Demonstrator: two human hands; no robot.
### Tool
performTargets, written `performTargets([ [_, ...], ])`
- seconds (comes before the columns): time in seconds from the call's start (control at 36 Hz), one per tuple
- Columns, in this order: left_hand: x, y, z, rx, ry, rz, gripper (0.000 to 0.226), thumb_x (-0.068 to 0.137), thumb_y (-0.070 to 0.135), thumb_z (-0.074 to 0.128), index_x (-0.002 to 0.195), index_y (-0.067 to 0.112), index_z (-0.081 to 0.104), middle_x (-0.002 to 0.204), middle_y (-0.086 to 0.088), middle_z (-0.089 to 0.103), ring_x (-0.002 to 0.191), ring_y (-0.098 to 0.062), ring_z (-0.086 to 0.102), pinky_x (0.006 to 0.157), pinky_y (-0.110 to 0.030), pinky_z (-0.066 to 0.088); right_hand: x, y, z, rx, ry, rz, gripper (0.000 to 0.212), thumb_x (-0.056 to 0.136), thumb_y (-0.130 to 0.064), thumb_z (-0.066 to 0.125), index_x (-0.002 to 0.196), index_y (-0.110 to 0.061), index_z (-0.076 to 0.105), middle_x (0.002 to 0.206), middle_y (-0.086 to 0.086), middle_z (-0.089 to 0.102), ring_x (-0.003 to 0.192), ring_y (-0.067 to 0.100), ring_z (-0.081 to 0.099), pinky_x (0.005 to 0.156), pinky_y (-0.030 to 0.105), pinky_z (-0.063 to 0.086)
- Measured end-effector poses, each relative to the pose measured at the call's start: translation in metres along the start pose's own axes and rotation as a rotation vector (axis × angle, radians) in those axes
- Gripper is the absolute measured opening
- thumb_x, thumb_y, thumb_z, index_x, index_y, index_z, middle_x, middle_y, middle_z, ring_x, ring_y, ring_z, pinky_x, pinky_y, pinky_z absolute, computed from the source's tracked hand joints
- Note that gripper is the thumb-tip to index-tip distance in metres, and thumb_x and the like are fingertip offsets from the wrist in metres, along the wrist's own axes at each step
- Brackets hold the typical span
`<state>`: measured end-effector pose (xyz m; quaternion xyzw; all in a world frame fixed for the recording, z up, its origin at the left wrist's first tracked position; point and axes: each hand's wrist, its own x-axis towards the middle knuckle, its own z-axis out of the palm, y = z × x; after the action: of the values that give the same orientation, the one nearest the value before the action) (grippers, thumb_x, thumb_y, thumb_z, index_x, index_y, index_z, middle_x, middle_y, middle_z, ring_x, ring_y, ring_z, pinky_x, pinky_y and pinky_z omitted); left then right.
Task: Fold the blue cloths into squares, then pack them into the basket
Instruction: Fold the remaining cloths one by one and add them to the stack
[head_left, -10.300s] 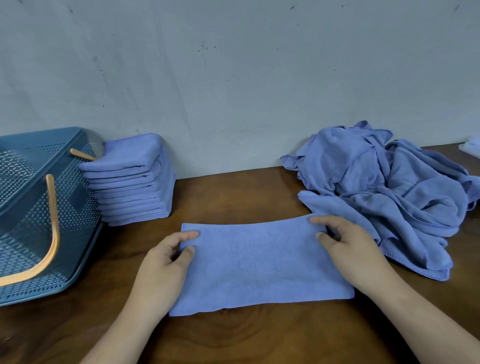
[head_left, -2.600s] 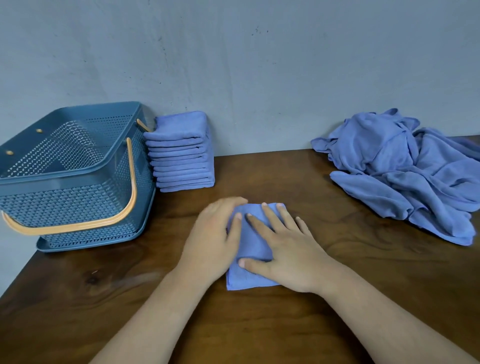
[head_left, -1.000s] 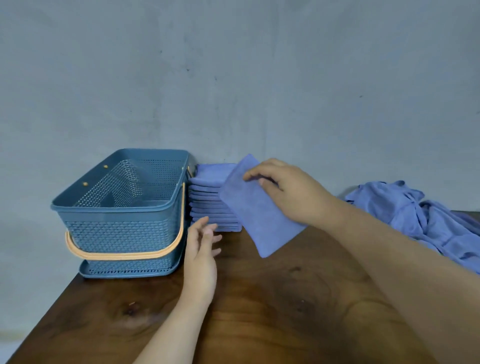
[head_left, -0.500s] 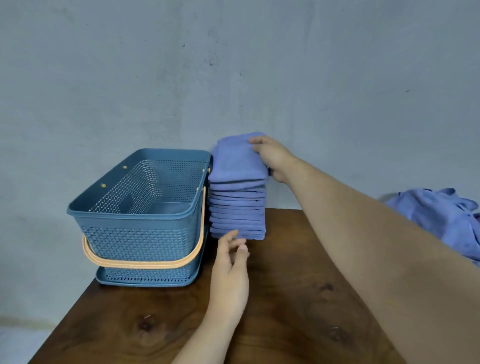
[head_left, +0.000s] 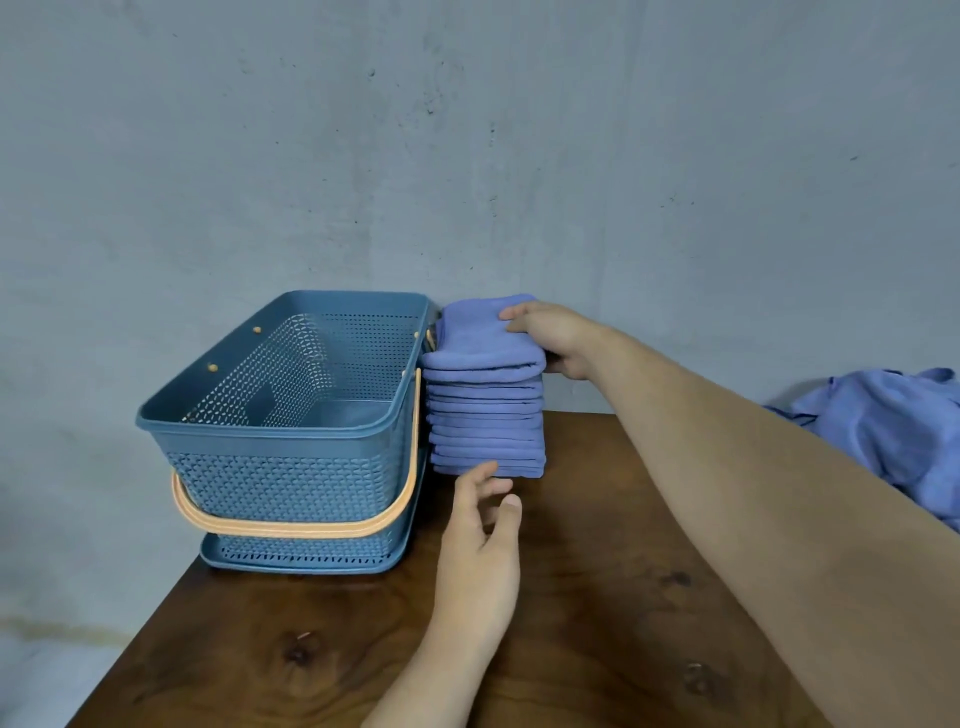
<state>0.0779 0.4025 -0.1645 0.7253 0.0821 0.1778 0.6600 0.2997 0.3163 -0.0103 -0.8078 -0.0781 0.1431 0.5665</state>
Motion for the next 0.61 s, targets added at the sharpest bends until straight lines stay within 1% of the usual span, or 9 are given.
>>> performTargets([
  [0.06,-0.001,0.000,0.000,0.011,-0.001,-0.001,0.034,0.106,0.027,0.060,0.133,0.047,0.053,0.118,0.028,0.066,0.109,-0.002,0.066,0.089,-0.019,0.043,0.006,0.004,0.000,-0.183,0.023,-0.065,0.033,0.109,-0.025,0.054,0.141,-0.026,0.062,0.132,-0.002,0.060,0.104,0.015,0.060,0.067,0.021,0.046],
  [0.14,-0.001,0.001,-0.002,0.029,-0.002,0.002,0.033,0.106,0.027,0.060,0.133,0.045,0.053,0.119,0.027,0.066,0.108,-0.001,0.066,0.087,-0.015,0.042,0.011,0.008,-0.002,-0.356,0.087,-0.187,0.037,0.108,-0.030,0.055,0.144,-0.025,0.061,0.132,-0.002,0.057,0.094,0.009,0.056,0.067,0.017,0.040],
  [0.19,0.000,0.001,-0.002,0.044,-0.003,0.009,0.033,0.106,0.026,0.060,0.132,0.044,0.054,0.119,0.025,0.067,0.108,-0.001,0.065,0.085,-0.008,0.040,0.012,0.011,-0.006,-0.417,0.157,-0.256,0.039,0.107,-0.033,0.054,0.145,-0.028,0.062,0.144,0.003,0.056,0.107,0.014,0.063,0.090,0.023,0.050],
  [0.25,0.000,0.002,-0.002,0.064,-0.009,0.015,0.031,0.106,0.026,0.060,0.131,0.043,0.055,0.119,0.024,0.068,0.108,0.001,0.065,0.082,-0.003,0.039,0.005,0.018,-0.012,-0.478,0.254,-0.308,0.042,0.106,-0.035,0.052,0.146,-0.030,0.061,0.146,0.007,0.050,0.116,0.020,0.063,0.103,0.027,0.046],
  [0.33,-0.002,0.003,-0.004,0.093,-0.031,0.032,0.029,0.106,0.027,0.060,0.128,0.044,0.056,0.117,0.027,0.068,0.108,0.004,0.063,0.083,0.000,0.038,-0.027,0.036,-0.019,-0.440,0.355,-0.383,0.040,0.105,-0.035,0.054,0.145,-0.033,0.060,0.140,-0.001,0.047,0.112,0.011,0.058,0.098,0.024,0.041],
  [0.42,-0.004,0.007,-0.005,0.124,-0.070,0.049,0.027,0.107,0.028,0.059,0.127,0.045,0.057,0.115,0.029,0.067,0.110,0.009,0.060,0.083,0.002,0.037,-0.075,0.069,-0.026,-0.376,0.348,-0.390,0.035,0.104,-0.038,0.058,0.139,-0.041,0.062,0.136,-0.012,0.049,0.106,0.004,0.062,0.097,0.024,0.046],
  [0.47,-0.005,0.009,-0.006,0.133,-0.087,0.058,0.026,0.107,0.026,0.059,0.126,0.044,0.058,0.114,0.026,0.068,0.109,0.009,0.060,0.082,0.002,0.037,-0.110,0.095,-0.033,-0.359,0.308,-0.374,0.032,0.105,-0.038,0.060,0.136,-0.043,0.063,0.133,-0.017,0.051,0.097,-0.002,0.064,0.087,0.013,0.045],
  [0.53,-0.005,0.009,-0.007,0.147,-0.106,0.073,0.027,0.106,0.024,0.060,0.125,0.043,0.060,0.112,0.025,0.069,0.107,0.006,0.063,0.083,-0.001,0.039,-0.149,0.121,-0.043,-0.359,0.261,-0.360,0.030,0.105,-0.038,0.061,0.134,-0.045,0.063,0.130,-0.020,0.052,0.102,-0.006,0.062,0.085,0.009,0.044],
  [0.61,-0.009,0.006,-0.009,0.209,-0.169,0.105,0.030,0.106,0.024,0.060,0.126,0.045,0.062,0.114,0.027,0.069,0.108,0.003,0.064,0.087,-0.010,0.044,-0.209,0.161,-0.060,-0.379,0.216,-0.322,0.031,0.105,-0.040,0.060,0.134,-0.051,0.059,0.135,-0.027,0.050,0.113,-0.006,0.061,0.092,0.017,0.043],
])
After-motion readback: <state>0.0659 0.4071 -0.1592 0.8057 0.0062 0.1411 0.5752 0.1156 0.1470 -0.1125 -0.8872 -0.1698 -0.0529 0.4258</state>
